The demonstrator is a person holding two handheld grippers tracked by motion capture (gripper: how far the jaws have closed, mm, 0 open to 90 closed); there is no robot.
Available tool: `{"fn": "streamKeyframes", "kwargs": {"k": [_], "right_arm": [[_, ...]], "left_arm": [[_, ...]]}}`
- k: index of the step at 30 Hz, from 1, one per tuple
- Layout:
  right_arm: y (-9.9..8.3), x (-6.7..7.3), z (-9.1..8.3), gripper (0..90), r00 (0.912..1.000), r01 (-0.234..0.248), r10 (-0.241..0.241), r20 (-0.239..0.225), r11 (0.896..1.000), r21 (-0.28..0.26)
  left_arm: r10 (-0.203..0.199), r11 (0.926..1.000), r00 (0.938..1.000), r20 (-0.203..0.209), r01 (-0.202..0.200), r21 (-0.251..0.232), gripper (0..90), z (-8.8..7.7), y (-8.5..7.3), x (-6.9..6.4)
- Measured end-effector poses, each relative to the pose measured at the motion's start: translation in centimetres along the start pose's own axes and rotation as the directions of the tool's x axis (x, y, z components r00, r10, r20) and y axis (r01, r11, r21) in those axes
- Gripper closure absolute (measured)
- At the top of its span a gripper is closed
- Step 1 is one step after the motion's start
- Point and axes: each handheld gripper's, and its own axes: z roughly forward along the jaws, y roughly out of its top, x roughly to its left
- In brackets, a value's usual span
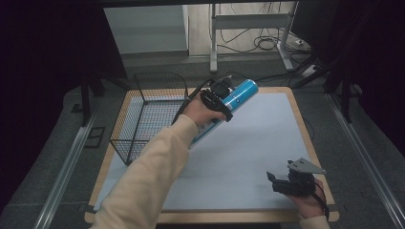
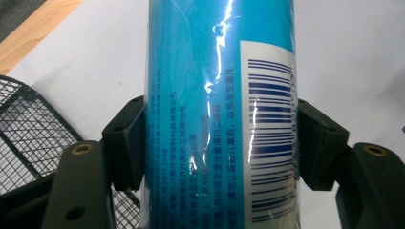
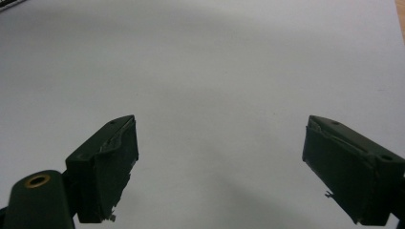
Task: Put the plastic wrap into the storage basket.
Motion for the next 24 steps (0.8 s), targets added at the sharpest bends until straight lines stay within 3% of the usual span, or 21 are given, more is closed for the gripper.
{"fn": "streamKeyframes", "kwargs": {"k": [13, 24], "right_arm": [[0.0, 0.1, 0.0, 12.3, 1.0, 0.0, 0.0, -0.001, 1.0, 0.0], [0.1, 0.3, 0.0, 12.3, 1.0, -0.002, 0.002, -0.007, 1.0, -0.004]], "left_arm": [[-0.036, 0.9986, 0.999, -0.026, 0.035, -0.039, 31.3, -1.9, 0.1, 1.3], [-0.087, 0.9947, 0.9945, -0.057, 0.084, -0.059, 31.3, -3.4, -0.2, 4.3]]}}
